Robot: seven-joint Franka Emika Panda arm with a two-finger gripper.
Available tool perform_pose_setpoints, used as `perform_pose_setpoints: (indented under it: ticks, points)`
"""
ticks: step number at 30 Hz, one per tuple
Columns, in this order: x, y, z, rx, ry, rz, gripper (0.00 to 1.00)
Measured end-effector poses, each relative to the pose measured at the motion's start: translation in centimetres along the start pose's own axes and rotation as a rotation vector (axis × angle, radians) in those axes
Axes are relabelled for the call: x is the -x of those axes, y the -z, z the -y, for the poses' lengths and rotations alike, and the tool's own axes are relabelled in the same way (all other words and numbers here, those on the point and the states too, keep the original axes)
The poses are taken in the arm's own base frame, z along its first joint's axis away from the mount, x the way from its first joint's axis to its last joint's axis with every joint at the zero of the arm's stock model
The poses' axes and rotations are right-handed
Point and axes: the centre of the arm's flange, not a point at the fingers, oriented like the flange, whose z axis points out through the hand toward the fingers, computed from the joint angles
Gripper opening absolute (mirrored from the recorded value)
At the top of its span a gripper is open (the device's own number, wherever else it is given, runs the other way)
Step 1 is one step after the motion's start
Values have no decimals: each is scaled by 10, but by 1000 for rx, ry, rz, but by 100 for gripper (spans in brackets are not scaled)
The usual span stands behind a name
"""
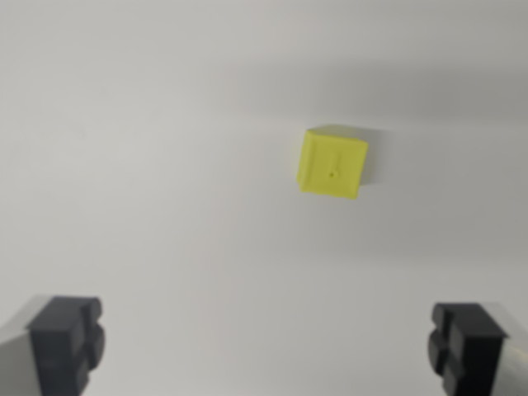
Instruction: Pick yellow cube
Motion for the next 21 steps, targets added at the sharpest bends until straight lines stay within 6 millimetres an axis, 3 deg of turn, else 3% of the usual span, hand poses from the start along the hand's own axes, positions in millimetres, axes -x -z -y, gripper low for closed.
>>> perform_pose_setpoints:
  ticks: [8,21]
  points:
    - [-1,-4,-1,2,-3,1,100]
    - [-5,-36,-7,4,-14,7,100]
